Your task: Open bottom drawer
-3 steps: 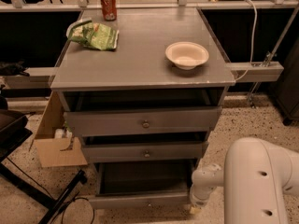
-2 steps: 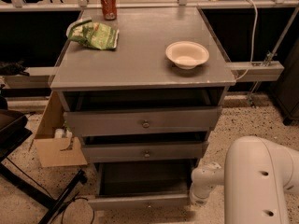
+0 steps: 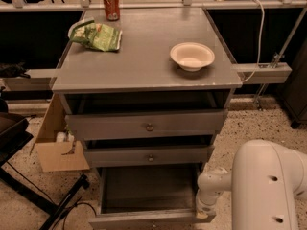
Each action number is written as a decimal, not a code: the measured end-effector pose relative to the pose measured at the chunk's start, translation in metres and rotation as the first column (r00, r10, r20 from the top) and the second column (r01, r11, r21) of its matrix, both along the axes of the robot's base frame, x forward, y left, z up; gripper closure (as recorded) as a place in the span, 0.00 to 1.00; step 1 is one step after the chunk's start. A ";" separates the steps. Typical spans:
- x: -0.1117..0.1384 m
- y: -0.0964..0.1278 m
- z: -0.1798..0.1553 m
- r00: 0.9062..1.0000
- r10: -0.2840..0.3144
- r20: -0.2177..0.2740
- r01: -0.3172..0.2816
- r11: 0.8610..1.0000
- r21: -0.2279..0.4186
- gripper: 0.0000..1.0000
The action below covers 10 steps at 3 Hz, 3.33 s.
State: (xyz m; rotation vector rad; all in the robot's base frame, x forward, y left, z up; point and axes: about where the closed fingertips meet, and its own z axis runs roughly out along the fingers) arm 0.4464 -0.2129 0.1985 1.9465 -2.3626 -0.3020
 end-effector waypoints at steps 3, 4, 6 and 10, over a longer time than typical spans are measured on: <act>-0.069 -0.033 -0.004 0.977 0.015 -0.212 -0.021 0.999 -0.024 1.00; -0.068 -0.032 -0.003 0.977 0.015 -0.213 -0.021 0.999 -0.025 0.84; -0.068 -0.032 -0.003 0.977 0.015 -0.213 -0.021 0.999 -0.025 0.31; -0.069 -0.031 0.002 0.977 0.015 -0.213 -0.021 0.999 -0.024 0.00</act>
Offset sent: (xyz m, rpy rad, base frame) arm -0.1923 -0.0987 -0.0043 -0.0609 0.5987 0.0414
